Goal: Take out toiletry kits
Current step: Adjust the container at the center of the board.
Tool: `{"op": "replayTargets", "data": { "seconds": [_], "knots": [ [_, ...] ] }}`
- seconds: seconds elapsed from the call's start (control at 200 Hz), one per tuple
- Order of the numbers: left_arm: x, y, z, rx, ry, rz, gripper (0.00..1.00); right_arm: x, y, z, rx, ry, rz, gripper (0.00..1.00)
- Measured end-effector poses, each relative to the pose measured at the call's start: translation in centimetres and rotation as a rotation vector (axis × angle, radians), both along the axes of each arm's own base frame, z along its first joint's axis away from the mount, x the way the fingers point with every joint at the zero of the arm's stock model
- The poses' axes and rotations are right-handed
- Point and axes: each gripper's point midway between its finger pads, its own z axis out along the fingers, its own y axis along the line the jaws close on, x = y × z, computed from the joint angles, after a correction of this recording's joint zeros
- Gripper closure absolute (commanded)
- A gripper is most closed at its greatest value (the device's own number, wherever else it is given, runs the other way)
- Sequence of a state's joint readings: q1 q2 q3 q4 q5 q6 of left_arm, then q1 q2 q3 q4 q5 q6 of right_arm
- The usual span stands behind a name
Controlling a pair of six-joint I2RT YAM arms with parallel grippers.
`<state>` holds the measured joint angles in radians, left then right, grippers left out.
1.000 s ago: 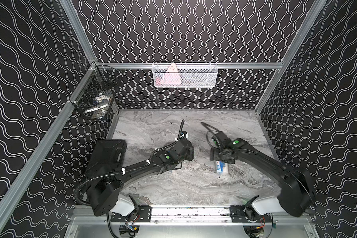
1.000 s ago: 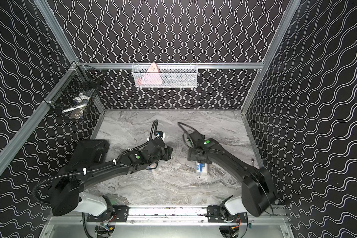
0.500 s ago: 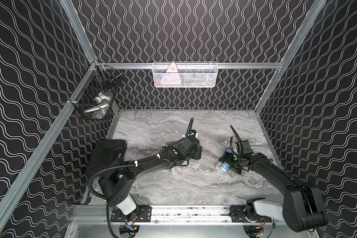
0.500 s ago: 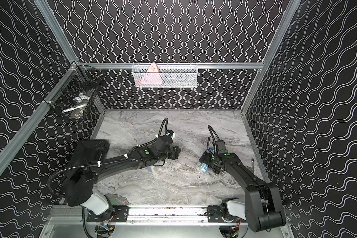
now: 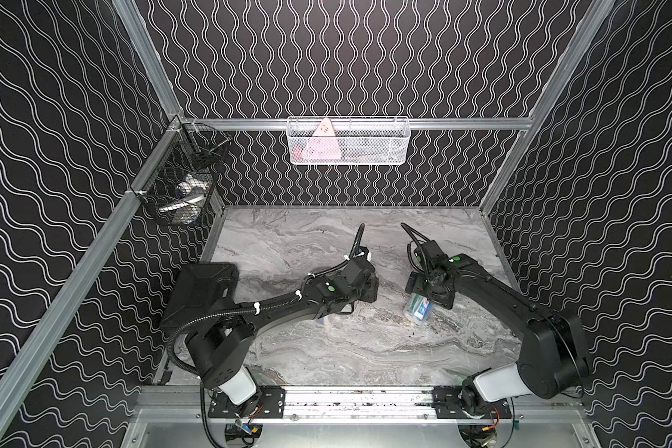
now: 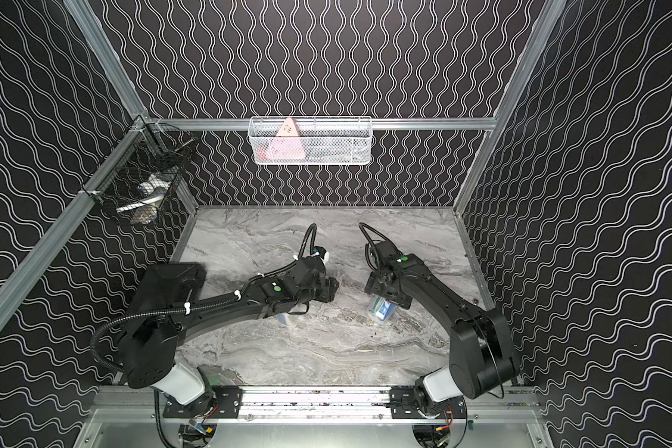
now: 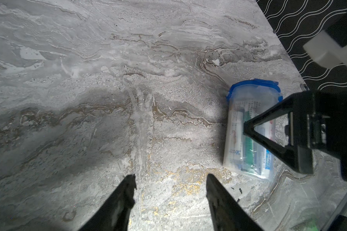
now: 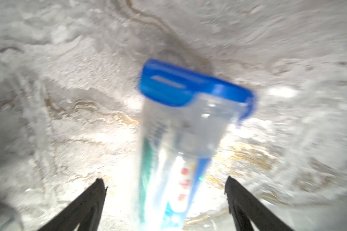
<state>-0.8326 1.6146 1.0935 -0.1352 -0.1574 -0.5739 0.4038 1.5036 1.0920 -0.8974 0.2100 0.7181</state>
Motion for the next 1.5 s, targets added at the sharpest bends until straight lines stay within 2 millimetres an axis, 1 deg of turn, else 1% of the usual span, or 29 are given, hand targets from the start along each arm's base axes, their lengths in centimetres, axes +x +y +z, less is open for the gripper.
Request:
{"op": "replayTargets", "data": {
  "seconds": [0.08, 0.18, 0.265, 0.31, 0.385, 0.43, 0.515, 0.595, 0.665, 0.776, 0.836, 0.996, 1.106, 1.151, 1.171, 1.216, 1.251, 1.291, 1.336, 1.361, 1.421, 1.501],
  "knots": [
    [0.0, 0.0, -0.1, 0.001, 0.002, -0.001, 0.39, -0.7, -1.1, -0.4, -0.068, 0.046, -0.028, 0.03],
    [-0.1, 0.0, -0.1, 0.000, 0.003, -0.003, 0.39, -1.1, -1.3, -0.8, -0.094, 0.075, -0.033, 0.02],
    [-0.1, 0.0, 0.0, -0.001, 0.002, -0.003, 0.39, -1.4, -1.1, -1.1, -0.101, 0.092, -0.028, 0.01],
    [-0.1, 0.0, 0.0, -0.001, 0.003, -0.003, 0.39, -1.4, -0.8, -0.9, -0.098, 0.093, -0.022, 0.01],
    [-0.1, -0.1, -0.1, -0.003, 0.005, -0.006, 0.39, -0.8, 0.3, -0.4, -0.061, 0.066, -0.008, 0.01],
    [-0.1, -0.1, 0.0, -0.003, 0.005, -0.006, 0.39, -0.6, 0.9, -0.4, -0.033, 0.055, -0.005, 0.02],
    [-0.2, -0.1, 0.0, -0.001, 0.009, -0.008, 0.39, -1.1, 1.2, -1.5, -0.008, 0.071, -0.006, 0.04],
    [-0.2, 0.0, 0.1, 0.000, 0.012, -0.006, 0.39, -1.9, 0.9, -2.8, -0.010, 0.103, -0.012, 0.04],
    [-0.2, 0.0, 0.3, 0.000, 0.014, -0.005, 0.39, -2.2, 0.8, -3.8, -0.014, 0.118, -0.013, 0.09],
    [-0.2, 0.1, 0.4, 0.004, 0.014, -0.003, 0.39, -2.1, 0.8, -4.5, -0.010, 0.108, -0.014, 0.17],
    [-0.3, 0.1, 0.3, 0.008, 0.018, -0.002, 0.39, -2.1, 0.8, -4.8, -0.003, 0.096, -0.013, 0.19],
    [-0.3, 0.1, 0.5, 0.008, 0.018, -0.002, 0.39, -2.0, 0.9, -5.4, 0.024, 0.060, 0.017, 0.19],
    [-0.3, 0.1, 0.4, 0.009, 0.020, -0.002, 0.39, -1.6, 1.1, -6.4, 0.096, 0.039, 0.045, 0.33],
    [-0.3, 0.1, 0.5, 0.007, 0.019, -0.002, 0.39, -1.4, 1.3, -6.6, 0.140, 0.020, 0.058, 0.34],
    [-0.3, 0.2, 0.5, 0.007, 0.020, -0.002, 0.39, -1.2, 1.6, -6.5, 0.170, 0.001, 0.060, 0.33],
    [-0.4, 0.2, 0.7, 0.006, 0.019, -0.001, 0.38, -0.8, 2.4, -6.3, 0.242, -0.045, 0.084, 0.28],
    [-0.4, 0.3, 0.9, 0.004, 0.017, -0.001, 0.38, -0.6, 3.8, -6.0, 0.330, -0.095, 0.126, 0.25],
    [-0.4, 0.3, 1.2, -0.001, 0.012, 0.000, 0.38, -1.1, 5.1, -5.7, 0.405, -0.116, 0.173, 0.24],
    [-0.5, 0.3, 1.5, -0.006, 0.007, 0.000, 0.38, -2.0, 6.2, -5.1, 0.466, -0.108, 0.205, 0.18],
    [-0.5, 0.4, 1.5, -0.007, 0.006, 0.000, 0.38, -2.0, 6.5, -4.7, 0.484, -0.111, 0.215, 0.16],
    [-0.5, 0.4, 1.4, -0.006, 0.008, 0.000, 0.38, -0.9, 6.5, -3.4, 0.469, -0.139, 0.210, 0.13],
    [-0.7, 0.6, 1.0, -0.001, 0.016, 0.002, 0.38, 1.1, 5.4, -2.2, 0.378, -0.151, 0.165, 0.12]
  ]
}}
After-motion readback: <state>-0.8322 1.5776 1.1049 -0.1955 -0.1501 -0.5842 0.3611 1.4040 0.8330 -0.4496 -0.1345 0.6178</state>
